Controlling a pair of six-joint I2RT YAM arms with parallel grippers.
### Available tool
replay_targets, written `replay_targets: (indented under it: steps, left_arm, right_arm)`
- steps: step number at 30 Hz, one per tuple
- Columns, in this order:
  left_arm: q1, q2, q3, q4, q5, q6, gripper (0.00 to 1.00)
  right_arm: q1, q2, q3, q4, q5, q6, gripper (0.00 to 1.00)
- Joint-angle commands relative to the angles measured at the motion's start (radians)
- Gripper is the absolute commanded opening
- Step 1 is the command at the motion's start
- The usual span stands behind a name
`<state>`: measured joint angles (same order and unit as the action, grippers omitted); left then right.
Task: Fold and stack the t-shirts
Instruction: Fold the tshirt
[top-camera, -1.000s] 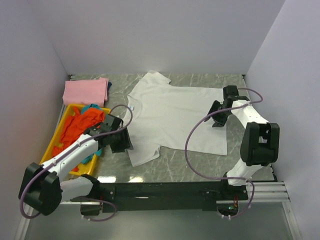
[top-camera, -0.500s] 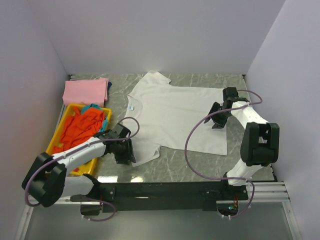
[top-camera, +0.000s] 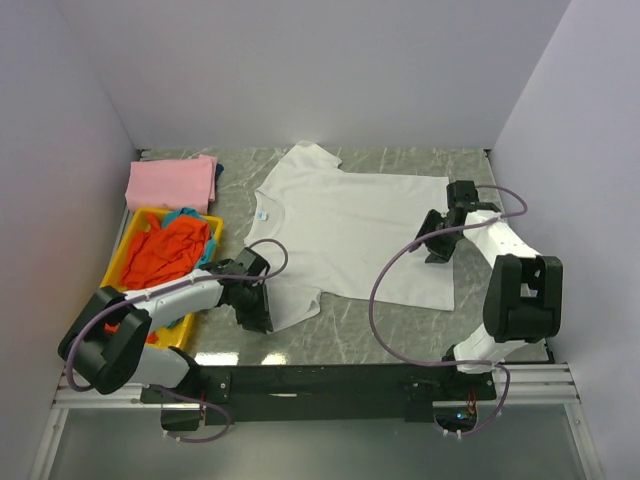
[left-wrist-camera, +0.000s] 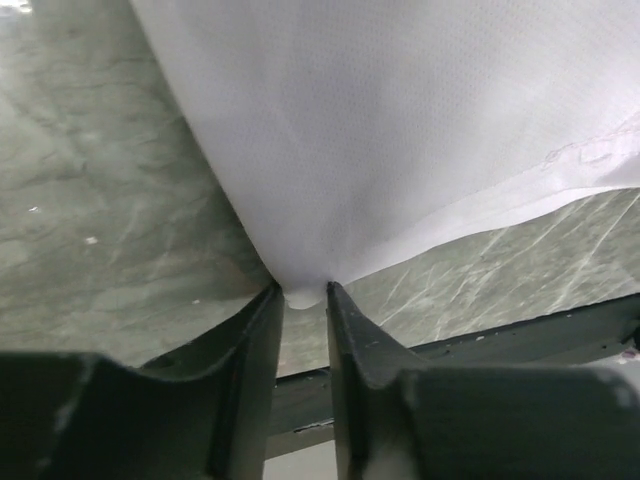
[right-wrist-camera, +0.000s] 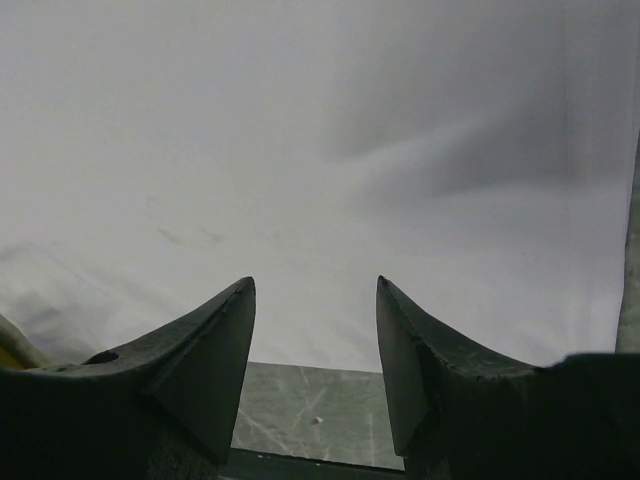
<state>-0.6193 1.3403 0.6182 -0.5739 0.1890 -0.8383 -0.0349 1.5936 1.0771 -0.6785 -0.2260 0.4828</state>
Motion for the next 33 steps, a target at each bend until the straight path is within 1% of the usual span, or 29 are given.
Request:
replay_targets:
  steps: [1,2,4,5,7,9,11,14,16,19,22,26,27,33]
  left_arm:
    - [-0.008,0.057,-0.011,0.072,-0.005,0.002,0.27]
    - [-0.008,0.078,-0.020,0.098,0.001,0.004,0.22]
    - [-0.008,0.100,-0.025,0.118,0.015,0.004,0.17]
    - [-0.008,0.123,-0.020,0.118,0.017,0.007,0.09]
    - [-0.008,0.131,0.000,0.094,0.001,0.013,0.01]
    - [-0.008,0.112,0.009,0.072,-0.029,0.013,0.00]
    - [-0.007,0.086,0.018,0.048,-0.052,0.008,0.00]
    - [-0.007,0.048,0.031,0.016,-0.065,-0.001,0.00]
    - [-0.007,0.030,0.037,-0.001,-0.080,-0.005,0.00]
    - [-0.007,0.000,0.051,-0.020,-0.086,-0.007,0.00]
    - [-0.007,-0.018,0.052,-0.029,-0.088,-0.012,0.00]
    - [-0.007,-0.029,0.054,-0.032,-0.091,-0.015,0.00]
    - [-0.007,-0.030,0.054,-0.034,-0.088,-0.016,0.00]
    - [-0.007,-0.053,0.058,-0.049,-0.088,-0.022,0.00]
  right_arm:
    - [0.006,-0.067,-0.031,0.014,0.031,0.010,0.59]
    - [0.006,-0.073,-0.049,0.014,0.037,0.010,0.59]
    - [0.004,-0.092,-0.072,0.014,0.051,0.019,0.59]
    - [0.001,-0.101,-0.086,0.014,0.066,0.025,0.59]
    - [-0.011,-0.133,-0.130,0.005,0.097,0.051,0.59]
    - [-0.039,-0.177,-0.185,0.005,0.142,0.069,0.59]
    - [-0.074,-0.204,-0.224,0.013,0.154,0.089,0.59]
    - [-0.161,-0.231,-0.301,0.020,0.152,0.097,0.59]
    - [-0.224,-0.235,-0.321,0.019,0.145,0.091,0.58]
    - [-0.267,-0.236,-0.332,-0.010,0.180,0.077,0.57]
    - [-0.280,-0.231,-0.330,-0.050,0.246,0.059,0.56]
    - [-0.290,-0.228,-0.324,-0.084,0.263,0.068,0.53]
    - [-0.293,-0.227,-0.322,-0.088,0.269,0.077,0.50]
    - [-0.292,-0.215,-0.321,-0.121,0.298,0.091,0.43]
